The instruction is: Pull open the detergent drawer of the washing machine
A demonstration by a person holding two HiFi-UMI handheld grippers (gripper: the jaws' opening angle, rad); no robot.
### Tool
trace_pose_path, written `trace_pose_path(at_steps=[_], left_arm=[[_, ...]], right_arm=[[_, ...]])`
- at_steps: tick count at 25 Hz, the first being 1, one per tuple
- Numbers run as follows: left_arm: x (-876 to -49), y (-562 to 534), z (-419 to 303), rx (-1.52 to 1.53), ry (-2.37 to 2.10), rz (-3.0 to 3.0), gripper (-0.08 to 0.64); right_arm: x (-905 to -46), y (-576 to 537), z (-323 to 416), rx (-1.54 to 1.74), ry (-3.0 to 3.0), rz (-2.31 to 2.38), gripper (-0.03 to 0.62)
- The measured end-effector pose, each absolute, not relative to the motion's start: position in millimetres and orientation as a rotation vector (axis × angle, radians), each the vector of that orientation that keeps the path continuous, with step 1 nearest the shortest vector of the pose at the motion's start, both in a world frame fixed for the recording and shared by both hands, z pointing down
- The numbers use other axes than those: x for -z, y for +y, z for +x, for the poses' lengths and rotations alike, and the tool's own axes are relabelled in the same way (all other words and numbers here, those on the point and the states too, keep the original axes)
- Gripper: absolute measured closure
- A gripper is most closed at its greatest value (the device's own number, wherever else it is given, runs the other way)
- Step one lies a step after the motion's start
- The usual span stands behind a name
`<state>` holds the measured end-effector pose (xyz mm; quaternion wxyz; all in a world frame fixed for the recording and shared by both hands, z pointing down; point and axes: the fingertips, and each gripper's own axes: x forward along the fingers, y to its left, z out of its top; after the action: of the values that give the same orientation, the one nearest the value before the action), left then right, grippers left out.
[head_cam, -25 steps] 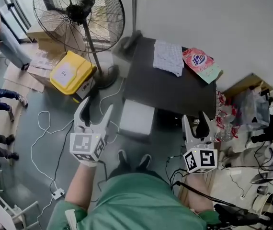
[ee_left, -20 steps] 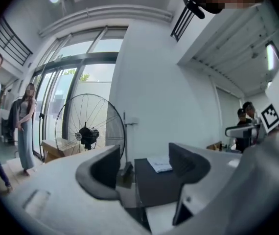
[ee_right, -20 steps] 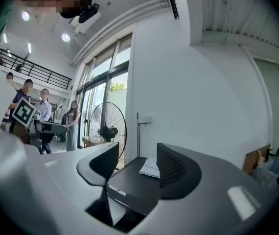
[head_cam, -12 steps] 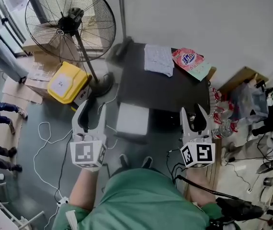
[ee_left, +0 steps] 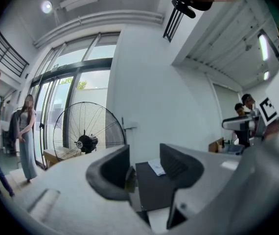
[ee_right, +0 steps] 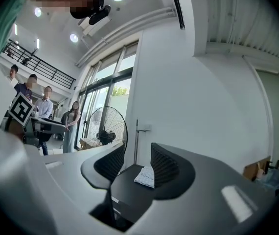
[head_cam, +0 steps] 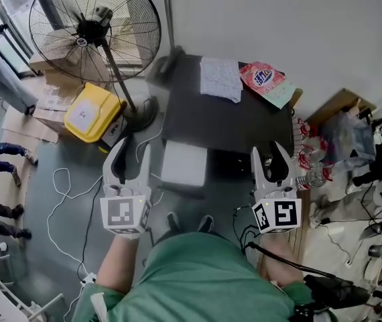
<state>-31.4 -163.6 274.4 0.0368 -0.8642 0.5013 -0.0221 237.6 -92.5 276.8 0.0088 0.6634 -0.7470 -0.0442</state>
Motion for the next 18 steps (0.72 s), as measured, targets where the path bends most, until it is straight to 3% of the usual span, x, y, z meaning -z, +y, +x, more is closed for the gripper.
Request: trace_pose_path(at_steps=[18], left_arm=[[-280.2,-175.2,-33.0,0.071,1.553,-2.653,0.377]], right_arm=[[-283.6,-103.3,238.0,0.136,-2.350,2.059,0.425]])
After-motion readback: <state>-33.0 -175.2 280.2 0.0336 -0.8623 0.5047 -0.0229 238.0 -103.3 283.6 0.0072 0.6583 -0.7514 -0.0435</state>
